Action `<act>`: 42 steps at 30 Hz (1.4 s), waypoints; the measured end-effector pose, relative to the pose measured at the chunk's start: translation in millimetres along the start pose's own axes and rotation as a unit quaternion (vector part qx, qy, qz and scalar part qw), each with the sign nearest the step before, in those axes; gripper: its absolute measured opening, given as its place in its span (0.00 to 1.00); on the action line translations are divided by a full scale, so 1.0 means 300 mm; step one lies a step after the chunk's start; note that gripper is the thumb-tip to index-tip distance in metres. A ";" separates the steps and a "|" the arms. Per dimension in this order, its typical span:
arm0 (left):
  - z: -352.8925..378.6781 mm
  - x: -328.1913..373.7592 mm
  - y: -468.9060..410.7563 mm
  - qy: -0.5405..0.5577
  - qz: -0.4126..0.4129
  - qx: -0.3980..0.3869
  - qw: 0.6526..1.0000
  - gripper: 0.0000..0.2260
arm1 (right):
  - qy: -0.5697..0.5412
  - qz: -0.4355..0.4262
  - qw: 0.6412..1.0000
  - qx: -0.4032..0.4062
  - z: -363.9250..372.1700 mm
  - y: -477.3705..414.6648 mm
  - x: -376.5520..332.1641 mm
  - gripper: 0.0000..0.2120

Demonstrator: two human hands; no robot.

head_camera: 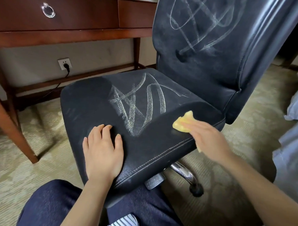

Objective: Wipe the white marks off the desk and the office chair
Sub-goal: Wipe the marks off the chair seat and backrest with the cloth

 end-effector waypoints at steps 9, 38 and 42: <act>0.003 -0.004 -0.001 0.013 -0.006 0.007 1.000 0.17 | 0.043 0.207 0.976 -0.049 -0.019 -0.239 0.226 0.18; -0.001 -0.028 -0.004 0.018 0.010 0.027 0.999 0.18 | -0.105 -0.203 0.970 -0.080 0.094 -0.119 -0.422 0.16; -0.002 -0.026 -0.003 0.027 0.011 0.028 0.999 0.18 | -0.091 -0.234 0.965 -0.081 0.057 -0.045 -0.355 0.16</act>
Point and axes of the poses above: each hand's wrist, its own y-axis away from the middle knuckle, its own z-axis out of the palm, x = y × z, the point moved 2 cm from there along -y, towards the middle knuckle, and after that the axes turned 2 degrees about -x, right-handed, at the moved point
